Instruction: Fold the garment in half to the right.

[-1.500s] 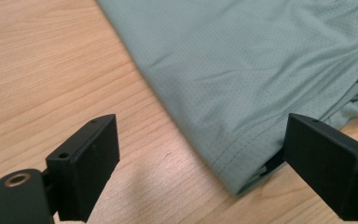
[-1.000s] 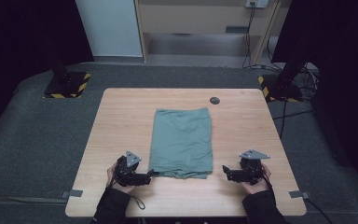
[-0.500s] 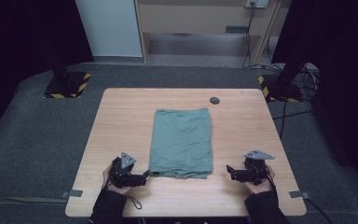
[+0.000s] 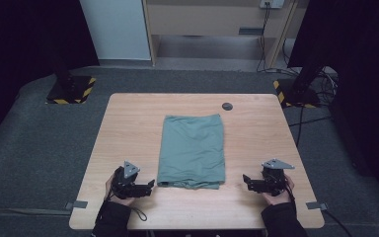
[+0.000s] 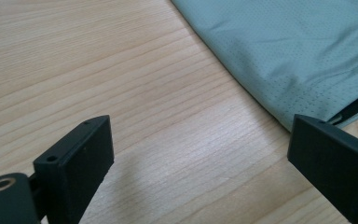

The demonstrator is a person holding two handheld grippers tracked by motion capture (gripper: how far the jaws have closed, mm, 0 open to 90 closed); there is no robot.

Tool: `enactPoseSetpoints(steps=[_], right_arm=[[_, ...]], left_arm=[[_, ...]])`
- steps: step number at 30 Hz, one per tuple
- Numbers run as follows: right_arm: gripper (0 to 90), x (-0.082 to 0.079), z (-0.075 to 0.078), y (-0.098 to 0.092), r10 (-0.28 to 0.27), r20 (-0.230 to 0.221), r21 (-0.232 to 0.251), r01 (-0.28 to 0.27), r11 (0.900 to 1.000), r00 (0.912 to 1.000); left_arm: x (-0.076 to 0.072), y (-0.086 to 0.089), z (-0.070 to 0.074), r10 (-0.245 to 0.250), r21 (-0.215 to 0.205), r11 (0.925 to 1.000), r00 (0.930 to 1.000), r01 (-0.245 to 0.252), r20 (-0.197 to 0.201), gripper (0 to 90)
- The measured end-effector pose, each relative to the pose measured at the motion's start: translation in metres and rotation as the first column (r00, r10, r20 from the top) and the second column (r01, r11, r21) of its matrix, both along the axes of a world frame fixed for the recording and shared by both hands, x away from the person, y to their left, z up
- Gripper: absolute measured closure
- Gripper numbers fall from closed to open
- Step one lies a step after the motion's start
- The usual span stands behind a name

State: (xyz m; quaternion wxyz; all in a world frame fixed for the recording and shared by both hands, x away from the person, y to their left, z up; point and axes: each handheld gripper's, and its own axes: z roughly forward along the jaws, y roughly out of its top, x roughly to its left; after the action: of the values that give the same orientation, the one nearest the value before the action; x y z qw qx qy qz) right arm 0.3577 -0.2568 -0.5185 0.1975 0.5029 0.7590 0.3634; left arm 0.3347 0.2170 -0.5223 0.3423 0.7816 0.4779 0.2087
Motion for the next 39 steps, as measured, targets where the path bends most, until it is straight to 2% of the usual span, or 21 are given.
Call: enactPoseSetpoints(steps=[9,22,39], right_arm=[[6.5,0.003,-0.002,-0.006,-0.006,-0.016,-0.001,0.006,1.0,0.9999],[7.3,0.006,-0.004,-0.016,-0.016,-0.046,-0.005,0.016,1.0,0.9988],[8.0,0.008,-0.004,-0.032,-0.032,-0.046,-0.007,0.032,0.999,0.9984]], left_arm=[[-0.001,0.01,-0.002,0.004,0.008,1.0,1.0,-0.004,0.005,6.5],[-0.003,0.022,-0.005,0.022,-0.002,0.9998,0.9998,-0.022,0.001,6.3],[-0.005,0.037,-0.006,0.047,-0.001,0.9989,0.9989,-0.047,0.002,6.5]])
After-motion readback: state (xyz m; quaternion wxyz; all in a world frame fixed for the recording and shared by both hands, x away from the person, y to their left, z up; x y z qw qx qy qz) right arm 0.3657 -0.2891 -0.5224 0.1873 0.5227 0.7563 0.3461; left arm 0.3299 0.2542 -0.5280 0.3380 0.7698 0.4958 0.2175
